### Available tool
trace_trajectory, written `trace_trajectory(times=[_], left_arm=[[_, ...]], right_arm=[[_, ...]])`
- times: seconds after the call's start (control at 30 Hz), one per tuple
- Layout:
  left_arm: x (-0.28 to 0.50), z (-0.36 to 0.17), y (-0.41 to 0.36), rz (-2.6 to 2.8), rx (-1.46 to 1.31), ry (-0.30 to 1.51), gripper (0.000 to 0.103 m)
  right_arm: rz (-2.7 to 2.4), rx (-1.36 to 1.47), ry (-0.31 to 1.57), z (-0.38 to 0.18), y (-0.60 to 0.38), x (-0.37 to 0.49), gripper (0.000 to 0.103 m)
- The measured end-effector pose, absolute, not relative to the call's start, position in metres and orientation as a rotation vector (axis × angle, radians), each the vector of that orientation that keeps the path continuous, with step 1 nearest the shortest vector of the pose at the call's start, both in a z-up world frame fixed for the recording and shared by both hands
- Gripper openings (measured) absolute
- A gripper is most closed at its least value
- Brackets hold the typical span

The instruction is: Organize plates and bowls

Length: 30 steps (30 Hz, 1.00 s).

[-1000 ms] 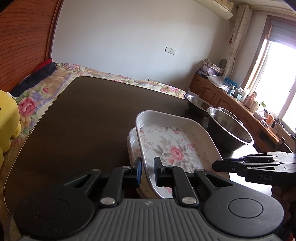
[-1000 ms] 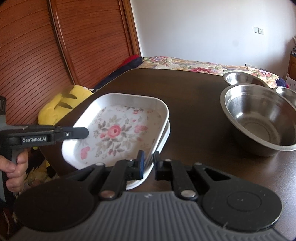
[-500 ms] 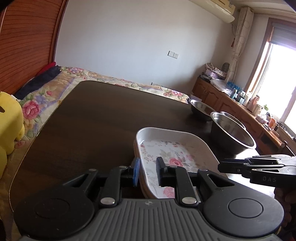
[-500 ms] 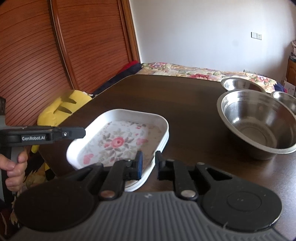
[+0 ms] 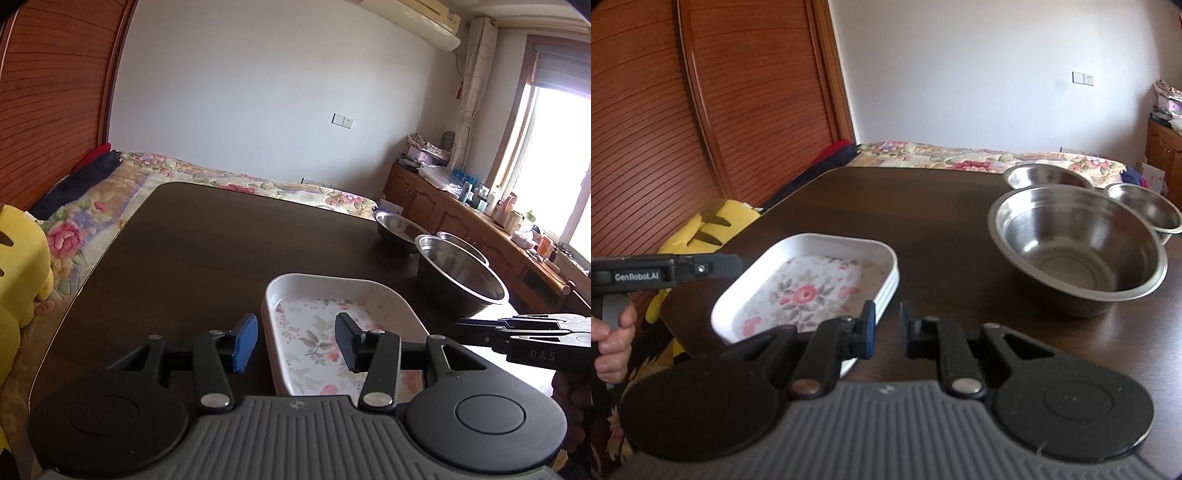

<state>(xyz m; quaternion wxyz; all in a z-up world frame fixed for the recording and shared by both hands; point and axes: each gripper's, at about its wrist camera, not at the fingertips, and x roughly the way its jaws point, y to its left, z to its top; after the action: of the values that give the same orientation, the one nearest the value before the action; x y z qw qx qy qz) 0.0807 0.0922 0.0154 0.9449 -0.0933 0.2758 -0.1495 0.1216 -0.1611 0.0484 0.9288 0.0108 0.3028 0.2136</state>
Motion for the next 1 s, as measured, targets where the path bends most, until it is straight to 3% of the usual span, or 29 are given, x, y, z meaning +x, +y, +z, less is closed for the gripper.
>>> trace_trajectory(times=[1.0], left_arm=[[0.102,0.043,-0.009,-0.446,0.015,0.502,0.081]], right_arm=[[0.214,0.035,0.468,0.07,-0.254,0.12,0.017]])
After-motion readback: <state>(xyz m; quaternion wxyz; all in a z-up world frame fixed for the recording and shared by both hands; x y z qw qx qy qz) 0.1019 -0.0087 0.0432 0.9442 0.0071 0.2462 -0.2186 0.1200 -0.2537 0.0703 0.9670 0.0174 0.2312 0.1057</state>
